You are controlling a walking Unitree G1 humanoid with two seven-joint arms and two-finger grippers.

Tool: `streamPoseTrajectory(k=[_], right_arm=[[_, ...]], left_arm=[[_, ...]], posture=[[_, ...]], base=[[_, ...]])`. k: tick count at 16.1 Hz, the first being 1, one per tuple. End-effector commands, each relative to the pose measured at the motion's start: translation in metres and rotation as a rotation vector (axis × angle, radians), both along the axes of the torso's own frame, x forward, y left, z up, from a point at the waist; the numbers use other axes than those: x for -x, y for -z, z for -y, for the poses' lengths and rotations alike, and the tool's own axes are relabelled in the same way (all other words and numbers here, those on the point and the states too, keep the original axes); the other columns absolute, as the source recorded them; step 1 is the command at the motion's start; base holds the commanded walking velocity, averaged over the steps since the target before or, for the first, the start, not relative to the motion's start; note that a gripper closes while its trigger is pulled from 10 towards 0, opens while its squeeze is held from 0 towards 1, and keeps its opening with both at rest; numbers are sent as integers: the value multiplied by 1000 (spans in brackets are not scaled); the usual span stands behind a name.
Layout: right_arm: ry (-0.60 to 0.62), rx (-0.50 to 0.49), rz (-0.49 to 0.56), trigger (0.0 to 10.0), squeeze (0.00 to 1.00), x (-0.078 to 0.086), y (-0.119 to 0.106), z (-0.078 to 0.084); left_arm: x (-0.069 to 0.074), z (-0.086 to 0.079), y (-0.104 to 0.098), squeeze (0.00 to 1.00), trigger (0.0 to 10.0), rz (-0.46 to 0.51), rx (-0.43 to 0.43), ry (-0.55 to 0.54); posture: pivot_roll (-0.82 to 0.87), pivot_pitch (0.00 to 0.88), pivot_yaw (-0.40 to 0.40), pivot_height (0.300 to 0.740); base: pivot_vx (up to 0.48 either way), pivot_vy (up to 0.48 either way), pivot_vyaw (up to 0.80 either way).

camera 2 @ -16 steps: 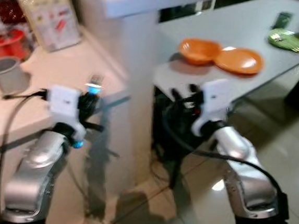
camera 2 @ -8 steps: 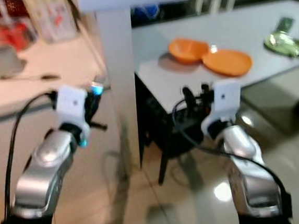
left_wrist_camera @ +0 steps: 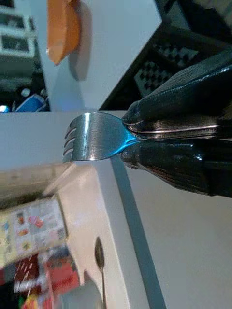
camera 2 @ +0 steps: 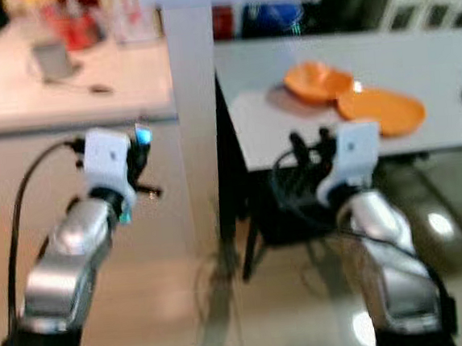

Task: Setting the table

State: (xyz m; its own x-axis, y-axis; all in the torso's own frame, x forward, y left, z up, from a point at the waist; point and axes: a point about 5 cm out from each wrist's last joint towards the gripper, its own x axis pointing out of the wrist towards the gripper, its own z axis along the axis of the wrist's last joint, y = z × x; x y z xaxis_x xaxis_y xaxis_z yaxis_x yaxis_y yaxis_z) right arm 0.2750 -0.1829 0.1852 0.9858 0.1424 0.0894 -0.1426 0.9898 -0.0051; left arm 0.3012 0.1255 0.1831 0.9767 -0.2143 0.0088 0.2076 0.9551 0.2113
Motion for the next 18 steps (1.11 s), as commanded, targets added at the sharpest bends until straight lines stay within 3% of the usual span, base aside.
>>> streamPoseTrajectory(k=[1,5,18], right_arm=[[5,7,-2,10000,0,-3,1,0],[44,11,-18,10000,0,-3,1,9],[1,-47,-61,10000,0,-6,9,-12]], left_arm=[[0,-7,-1,0,10000,7,-12,-31],[-4,-11,-1,0,10000,10,-13,-48],[-9,-13,-1,0,10000,21,-7,-70]], posture=[[25,0,-31,740],[9,0,-26,740],[8,0,-39,740]], base=[[0,-472,625],[0,-472,311],[0,-472,0]])
